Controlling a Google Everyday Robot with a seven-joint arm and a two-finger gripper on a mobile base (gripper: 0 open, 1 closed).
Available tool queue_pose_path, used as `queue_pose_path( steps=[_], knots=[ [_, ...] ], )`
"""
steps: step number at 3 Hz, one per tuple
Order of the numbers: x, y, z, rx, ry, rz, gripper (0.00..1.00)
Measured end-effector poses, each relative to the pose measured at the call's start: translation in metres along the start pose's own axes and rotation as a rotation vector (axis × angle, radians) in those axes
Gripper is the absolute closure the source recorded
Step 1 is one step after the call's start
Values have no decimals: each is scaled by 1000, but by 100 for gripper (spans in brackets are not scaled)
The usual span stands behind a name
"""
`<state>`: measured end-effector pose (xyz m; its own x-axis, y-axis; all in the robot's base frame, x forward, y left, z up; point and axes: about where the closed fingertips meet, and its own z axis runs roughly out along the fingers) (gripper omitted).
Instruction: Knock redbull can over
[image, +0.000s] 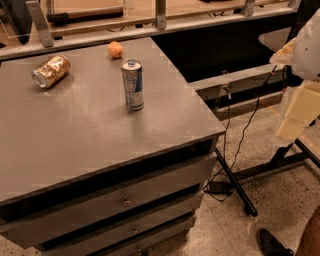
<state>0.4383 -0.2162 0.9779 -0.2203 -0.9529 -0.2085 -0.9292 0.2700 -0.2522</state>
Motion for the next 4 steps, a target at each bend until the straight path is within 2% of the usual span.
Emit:
queue_pose_path(
  steps=[1,2,3,4],
  knots=[
    [0,0,0,0,0,0,0],
    [-6,-5,1,0,-87,30,0],
    [-14,-26,16,9,-300,120,0],
    [-34,-55,24,48,-532,207,0]
  ],
)
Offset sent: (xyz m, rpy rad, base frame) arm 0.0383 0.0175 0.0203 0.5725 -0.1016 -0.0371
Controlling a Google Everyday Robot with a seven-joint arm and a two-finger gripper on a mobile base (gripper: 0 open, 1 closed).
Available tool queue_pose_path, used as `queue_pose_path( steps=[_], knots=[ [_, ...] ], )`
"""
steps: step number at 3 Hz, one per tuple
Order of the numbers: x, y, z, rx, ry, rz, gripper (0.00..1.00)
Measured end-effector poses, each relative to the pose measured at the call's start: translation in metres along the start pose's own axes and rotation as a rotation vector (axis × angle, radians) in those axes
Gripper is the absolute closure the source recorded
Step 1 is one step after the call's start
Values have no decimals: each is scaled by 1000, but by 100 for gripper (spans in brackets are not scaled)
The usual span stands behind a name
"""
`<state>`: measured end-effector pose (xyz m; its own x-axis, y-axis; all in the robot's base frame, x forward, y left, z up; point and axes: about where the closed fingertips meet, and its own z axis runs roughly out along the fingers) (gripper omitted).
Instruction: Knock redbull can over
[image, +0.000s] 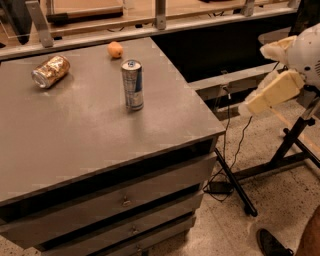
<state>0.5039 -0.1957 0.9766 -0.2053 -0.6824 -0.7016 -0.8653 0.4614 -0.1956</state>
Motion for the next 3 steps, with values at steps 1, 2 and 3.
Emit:
queue_pose_path(
  steps=[1,2,3],
  knots=[
    [-26,-8,11,25,-212,46,0],
    [-55,-11,23,-11,-374,23,0],
    [-76,4,87,-123,-502,61,0]
  ],
)
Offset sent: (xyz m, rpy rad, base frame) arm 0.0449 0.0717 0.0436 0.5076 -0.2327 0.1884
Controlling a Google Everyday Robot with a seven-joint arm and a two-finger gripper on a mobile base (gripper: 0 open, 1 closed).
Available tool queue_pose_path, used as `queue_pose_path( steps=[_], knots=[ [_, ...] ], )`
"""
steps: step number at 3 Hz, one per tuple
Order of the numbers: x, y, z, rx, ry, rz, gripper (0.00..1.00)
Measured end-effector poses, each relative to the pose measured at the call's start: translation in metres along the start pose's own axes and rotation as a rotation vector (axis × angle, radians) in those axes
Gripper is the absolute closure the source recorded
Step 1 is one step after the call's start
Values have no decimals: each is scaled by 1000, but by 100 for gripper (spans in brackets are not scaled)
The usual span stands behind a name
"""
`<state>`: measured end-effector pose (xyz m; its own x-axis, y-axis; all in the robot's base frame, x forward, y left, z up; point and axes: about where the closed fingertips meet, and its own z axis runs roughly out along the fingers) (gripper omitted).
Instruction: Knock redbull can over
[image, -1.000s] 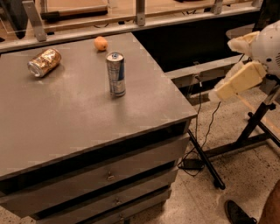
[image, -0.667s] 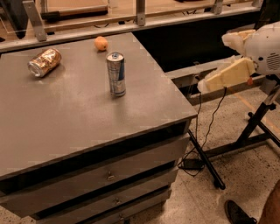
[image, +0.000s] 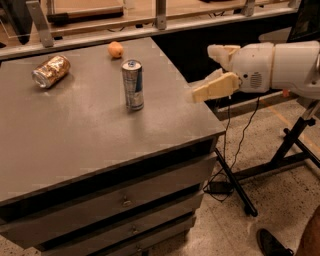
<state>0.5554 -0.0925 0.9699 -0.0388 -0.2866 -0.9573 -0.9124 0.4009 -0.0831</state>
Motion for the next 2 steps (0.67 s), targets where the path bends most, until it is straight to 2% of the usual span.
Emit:
queue_pose_path(
  steps=[1,2],
  knots=[
    [0,0,0,0,0,1,0],
    [6,0,16,-69,-43,14,0]
  ],
)
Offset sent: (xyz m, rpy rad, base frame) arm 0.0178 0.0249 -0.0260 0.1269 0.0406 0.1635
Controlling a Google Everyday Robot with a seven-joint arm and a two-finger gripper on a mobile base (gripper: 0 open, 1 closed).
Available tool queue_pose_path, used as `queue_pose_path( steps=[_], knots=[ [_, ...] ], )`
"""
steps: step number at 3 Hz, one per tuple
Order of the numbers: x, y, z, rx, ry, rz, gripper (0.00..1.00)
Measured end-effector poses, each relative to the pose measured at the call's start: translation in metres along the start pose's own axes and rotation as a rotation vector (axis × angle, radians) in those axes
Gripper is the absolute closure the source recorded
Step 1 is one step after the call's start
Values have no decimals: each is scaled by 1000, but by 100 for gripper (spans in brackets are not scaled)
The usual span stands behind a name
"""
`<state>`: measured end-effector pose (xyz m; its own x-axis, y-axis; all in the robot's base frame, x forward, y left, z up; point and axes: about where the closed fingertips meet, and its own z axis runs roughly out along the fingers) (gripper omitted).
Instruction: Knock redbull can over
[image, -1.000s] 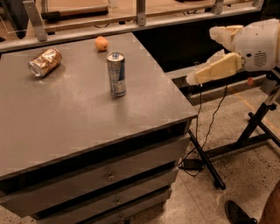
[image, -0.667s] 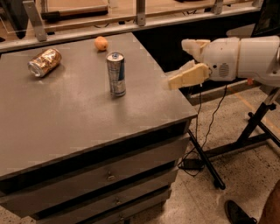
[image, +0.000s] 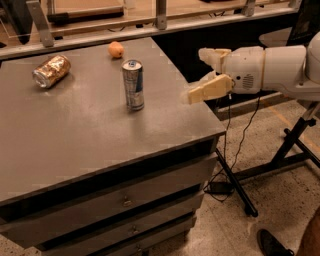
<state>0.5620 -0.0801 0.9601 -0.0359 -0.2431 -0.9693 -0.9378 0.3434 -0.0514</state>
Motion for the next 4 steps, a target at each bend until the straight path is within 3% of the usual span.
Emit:
queue_pose_path(
  steps=[2,4],
  knots=[
    [11,-21,45,-61,-19,-85,0],
    [34,-28,97,-65,-7,-80,0]
  ],
)
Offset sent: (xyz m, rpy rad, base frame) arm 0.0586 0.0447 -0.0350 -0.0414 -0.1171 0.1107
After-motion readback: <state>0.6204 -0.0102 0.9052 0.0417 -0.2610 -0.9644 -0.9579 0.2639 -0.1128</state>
